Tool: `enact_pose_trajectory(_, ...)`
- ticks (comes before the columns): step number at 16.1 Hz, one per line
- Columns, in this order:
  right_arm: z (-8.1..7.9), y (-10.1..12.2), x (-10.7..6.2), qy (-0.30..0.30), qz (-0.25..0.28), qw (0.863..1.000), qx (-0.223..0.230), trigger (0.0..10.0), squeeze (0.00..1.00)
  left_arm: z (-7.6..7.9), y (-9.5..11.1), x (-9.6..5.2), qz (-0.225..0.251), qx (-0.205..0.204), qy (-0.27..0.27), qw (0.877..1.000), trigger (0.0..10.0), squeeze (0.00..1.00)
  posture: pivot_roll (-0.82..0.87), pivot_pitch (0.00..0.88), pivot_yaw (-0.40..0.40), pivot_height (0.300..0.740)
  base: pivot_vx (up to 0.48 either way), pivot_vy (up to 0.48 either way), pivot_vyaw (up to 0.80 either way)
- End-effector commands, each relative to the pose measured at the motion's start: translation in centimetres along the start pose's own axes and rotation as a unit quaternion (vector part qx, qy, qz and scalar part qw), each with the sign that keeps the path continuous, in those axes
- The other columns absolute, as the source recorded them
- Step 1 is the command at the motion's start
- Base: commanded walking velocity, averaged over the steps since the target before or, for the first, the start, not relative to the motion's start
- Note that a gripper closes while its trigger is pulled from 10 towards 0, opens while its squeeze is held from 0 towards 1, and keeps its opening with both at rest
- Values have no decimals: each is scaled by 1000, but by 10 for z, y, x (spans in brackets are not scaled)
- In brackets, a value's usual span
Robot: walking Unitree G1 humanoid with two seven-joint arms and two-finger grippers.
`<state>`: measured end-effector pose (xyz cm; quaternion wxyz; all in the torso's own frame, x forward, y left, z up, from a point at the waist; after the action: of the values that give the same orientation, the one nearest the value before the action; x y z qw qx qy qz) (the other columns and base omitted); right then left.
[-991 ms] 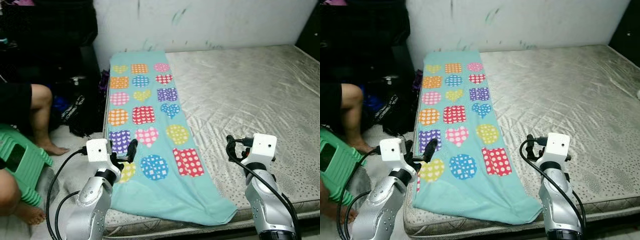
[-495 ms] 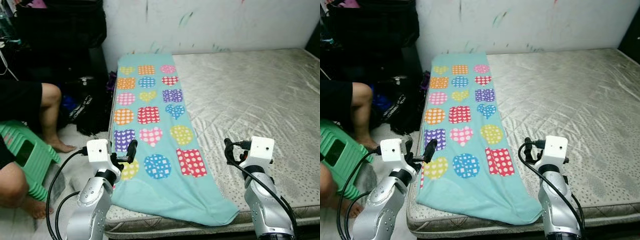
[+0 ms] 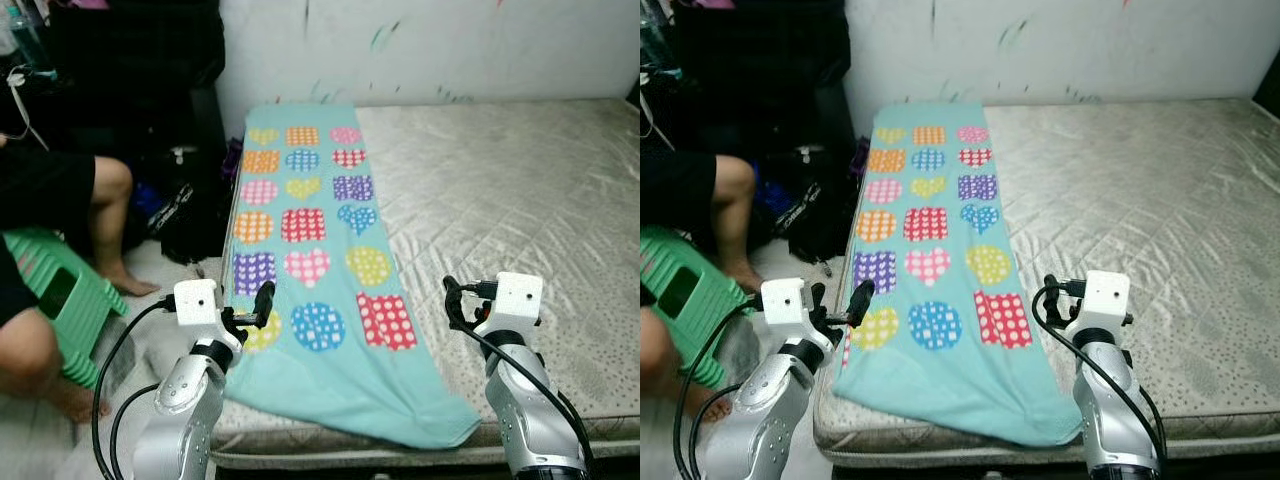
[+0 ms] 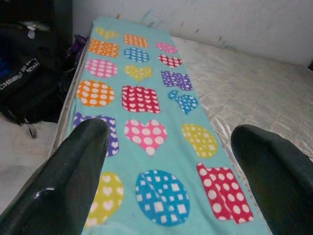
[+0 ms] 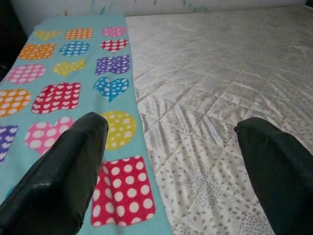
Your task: Clean up the room
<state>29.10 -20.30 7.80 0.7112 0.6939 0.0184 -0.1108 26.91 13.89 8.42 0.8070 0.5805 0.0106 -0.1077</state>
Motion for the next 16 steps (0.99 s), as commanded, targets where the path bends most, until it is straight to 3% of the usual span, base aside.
enact_pose_trajectory(1, -2, 1, -1, 3, 4, 1000, 2, 10000, 0, -4, 0, -2, -2, 8, 12, 1000, 10000, 0, -86, 0, 29, 645, 0, 0, 0)
enact_pose_trajectory(5, -3, 0, -2, 7, 2, 1000, 1, 10000, 0, -7, 1, -3, -1, 18, 22, 1000, 10000, 0, -86, 0, 29, 595, 0, 0, 0)
enact_pose_trajectory(11, -5, -1, -3, 20, 1, 1000, -2, 10000, 0, -9, 5, -5, 9, 40, 38, 998, 10000, 0, -84, 0, 27, 595, 0, 0, 0)
enact_pose_trajectory(16, -13, -2, -5, 50, 0, 999, 0, 10000, 0, -27, 11, -27, 19, 46, 77, 996, 10000, 0, -77, 0, 21, 595, 0, 0, 0)
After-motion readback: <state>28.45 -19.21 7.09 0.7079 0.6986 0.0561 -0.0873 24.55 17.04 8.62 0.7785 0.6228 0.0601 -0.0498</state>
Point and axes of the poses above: a point about 5 cm out from each wrist's last joint towards the gripper, its own x axis pointing out of the wrist towards the gripper, its own y axis along the axis of the wrist's last joint, z = x × y, the point moved 1 cm from there along x, pointing out of the wrist towards the gripper, and after that the axes turned 3 degrees about -x, right-handed, at the moved point
